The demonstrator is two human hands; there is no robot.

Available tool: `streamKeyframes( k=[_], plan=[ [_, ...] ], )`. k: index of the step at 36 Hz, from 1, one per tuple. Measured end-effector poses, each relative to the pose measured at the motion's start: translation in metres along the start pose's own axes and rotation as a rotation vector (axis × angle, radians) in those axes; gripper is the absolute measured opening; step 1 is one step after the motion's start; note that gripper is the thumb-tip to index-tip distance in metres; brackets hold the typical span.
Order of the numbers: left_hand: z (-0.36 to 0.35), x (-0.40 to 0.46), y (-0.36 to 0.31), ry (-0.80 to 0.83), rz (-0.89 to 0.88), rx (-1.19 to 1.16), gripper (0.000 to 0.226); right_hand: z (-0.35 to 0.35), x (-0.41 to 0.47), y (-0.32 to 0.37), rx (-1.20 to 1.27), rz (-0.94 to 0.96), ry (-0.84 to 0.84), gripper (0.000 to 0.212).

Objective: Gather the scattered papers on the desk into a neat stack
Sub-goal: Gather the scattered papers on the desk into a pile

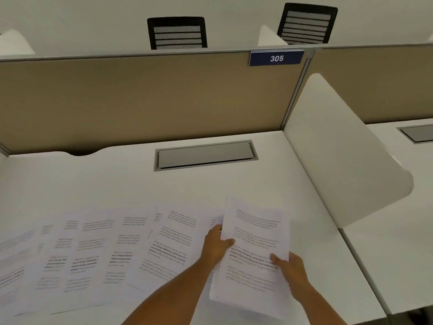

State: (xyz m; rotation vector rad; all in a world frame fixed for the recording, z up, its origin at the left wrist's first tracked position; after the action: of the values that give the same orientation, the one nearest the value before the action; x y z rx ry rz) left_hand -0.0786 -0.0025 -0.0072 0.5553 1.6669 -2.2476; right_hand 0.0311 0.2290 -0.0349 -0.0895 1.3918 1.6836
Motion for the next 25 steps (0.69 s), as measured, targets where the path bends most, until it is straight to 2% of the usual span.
streamKeyframes(
  k=[3,8,10,14,18,21,25],
  plan=[
    [0.010,-0.005,0.012,-0.050,-0.009,0.085,0.035,-0.023,-0.018,-0.005,-0.117,0.000,-0.076,0.035],
    [0.026,-0.009,0.026,-0.133,-0.048,0.234,0.029,-0.057,-0.040,0.003,-0.297,0.104,-0.126,0.026],
    [0.030,-0.009,0.031,-0.141,-0.065,0.297,0.030,-0.067,-0.042,0.004,-0.422,0.111,-0.154,0.030],
    [0.030,-0.006,0.041,-0.136,-0.101,0.511,0.038,-0.080,-0.046,0.005,-0.599,0.067,-0.209,0.041],
    [0.032,-0.003,0.047,-0.162,-0.070,0.755,0.052,-0.084,-0.044,0.004,-0.635,-0.001,-0.233,0.049],
    [0.034,0.001,0.054,-0.138,-0.015,0.806,0.058,-0.084,-0.040,0.000,-0.640,-0.033,-0.221,0.052],
    [0.038,0.007,0.063,-0.126,0.095,0.740,0.065,-0.082,-0.034,-0.007,-0.671,-0.041,-0.199,0.060]
  ],
)
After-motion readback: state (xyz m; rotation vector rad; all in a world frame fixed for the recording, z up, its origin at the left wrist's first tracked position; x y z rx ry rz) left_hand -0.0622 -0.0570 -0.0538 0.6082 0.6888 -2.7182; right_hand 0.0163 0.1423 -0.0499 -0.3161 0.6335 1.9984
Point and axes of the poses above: each hand's wrist, its own x-axis towards the middle knuckle, its own z-axis out of the back of the hand, y = z × x, the point moved 6 cm from there along x, towards the middle knuckle, and after that the axes turned 12 degrees about -y, right-handed, at the moved point
